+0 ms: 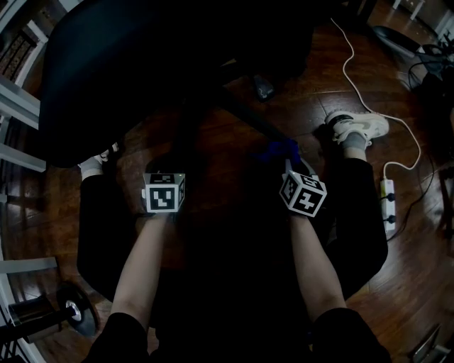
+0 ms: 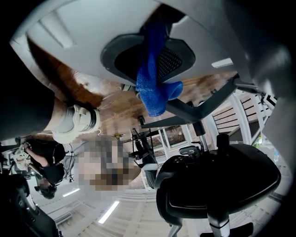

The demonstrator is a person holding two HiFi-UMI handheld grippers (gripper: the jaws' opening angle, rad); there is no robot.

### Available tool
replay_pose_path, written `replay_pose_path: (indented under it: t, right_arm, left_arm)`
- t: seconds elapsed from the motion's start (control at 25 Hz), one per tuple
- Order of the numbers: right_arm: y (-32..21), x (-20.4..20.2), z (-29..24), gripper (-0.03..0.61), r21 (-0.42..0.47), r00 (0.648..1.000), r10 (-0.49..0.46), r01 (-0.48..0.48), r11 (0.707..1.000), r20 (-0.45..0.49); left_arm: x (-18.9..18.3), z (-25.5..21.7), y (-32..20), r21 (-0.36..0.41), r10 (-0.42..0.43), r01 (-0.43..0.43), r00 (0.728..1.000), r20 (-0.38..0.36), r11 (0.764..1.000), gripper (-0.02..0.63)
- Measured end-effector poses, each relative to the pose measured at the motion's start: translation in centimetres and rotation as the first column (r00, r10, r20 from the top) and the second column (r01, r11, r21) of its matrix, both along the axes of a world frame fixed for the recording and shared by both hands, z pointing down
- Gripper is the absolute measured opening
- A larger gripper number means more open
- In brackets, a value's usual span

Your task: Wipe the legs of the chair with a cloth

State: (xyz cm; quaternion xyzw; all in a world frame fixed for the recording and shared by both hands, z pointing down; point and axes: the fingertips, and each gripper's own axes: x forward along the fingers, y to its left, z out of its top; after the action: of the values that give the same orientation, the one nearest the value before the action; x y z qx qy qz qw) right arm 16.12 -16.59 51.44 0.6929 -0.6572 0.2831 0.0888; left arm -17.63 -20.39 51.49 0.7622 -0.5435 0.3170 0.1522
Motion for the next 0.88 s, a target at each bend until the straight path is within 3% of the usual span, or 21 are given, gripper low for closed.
replay_pose_path:
  t: [0.08, 0.2, 0.32, 0.4, 0.48, 0.52, 0.56, 0.64, 0.76, 0.88]
  right_arm:
    - [-0.1, -0.9, -0.6, 0.084, 0.025, 0.999, -0.032, 0.032, 0.999, 0.023]
    - [-1.7, -5.0, -3.2, 0.083, 0.128, 0.981, -0.173, 0.161, 0.979, 0.088]
    - [-4.6, -9.3, -6.2, 0.083, 0.227, 0.941, -0.293, 0.252, 0.941, 0.168]
    - [-7.1, -11.3, -7.5, 0.083, 0.259, 0.899, -0.309, 0.233, 0.938, 0.310]
    - [-9.9, -12.5, -8.5, 0.083, 0.265, 0.826, -0.285, 0.171, 0.949, 0.486]
    - [-11.3, -12.7, -8.9, 0.083, 0.260, 0.799, -0.268, 0.145, 0.955, 0.538]
    - [-12.5, -12.8, -9.2, 0.084, 0.251, 0.794, -0.253, 0.131, 0.959, 0.552]
    - [-14.1, -12.6, -9.2, 0.084, 0.217, 0.844, -0.225, 0.132, 0.967, 0.487]
    - [-14.4, -11.2, -8.0, 0.084, 0.134, 0.945, -0.186, 0.155, 0.979, 0.268]
    - [-13.4, -9.8, -6.9, 0.084, 0.088, 0.976, -0.200, 0.192, 0.977, 0.091]
  left_arm:
    - [0.2, -1.1, 0.1, 0.043, 0.021, -0.023, 0.999, 0.043, 0.999, 0.140]
    - [1.1, -5.2, 0.2, 0.210, 0.048, -0.070, 0.993, 0.106, 0.975, 0.140]
    - [3.2, -8.4, 1.2, 0.327, 0.085, -0.106, 0.993, 0.078, 0.939, 0.140]
    - [4.9, -9.3, 2.2, 0.339, 0.116, -0.116, 0.993, 0.020, 0.934, 0.140]
    - [6.3, -9.0, 3.2, 0.319, 0.140, -0.124, 0.990, -0.028, 0.940, 0.140]
    - [6.8, -8.6, 3.6, 0.304, 0.148, -0.130, 0.988, -0.038, 0.944, 0.140]
    - [7.2, -8.0, 4.0, 0.288, 0.155, -0.137, 0.987, -0.040, 0.948, 0.140]
    - [7.6, -7.0, 4.6, 0.263, 0.166, -0.151, 0.985, -0.036, 0.953, 0.140]
    - [7.8, -6.1, 5.0, 0.245, 0.179, -0.167, 0.983, -0.028, 0.955, 0.140]
    - [8.4, -5.7, 4.6, 0.243, 0.193, -0.182, 0.981, -0.022, 0.953, 0.140]
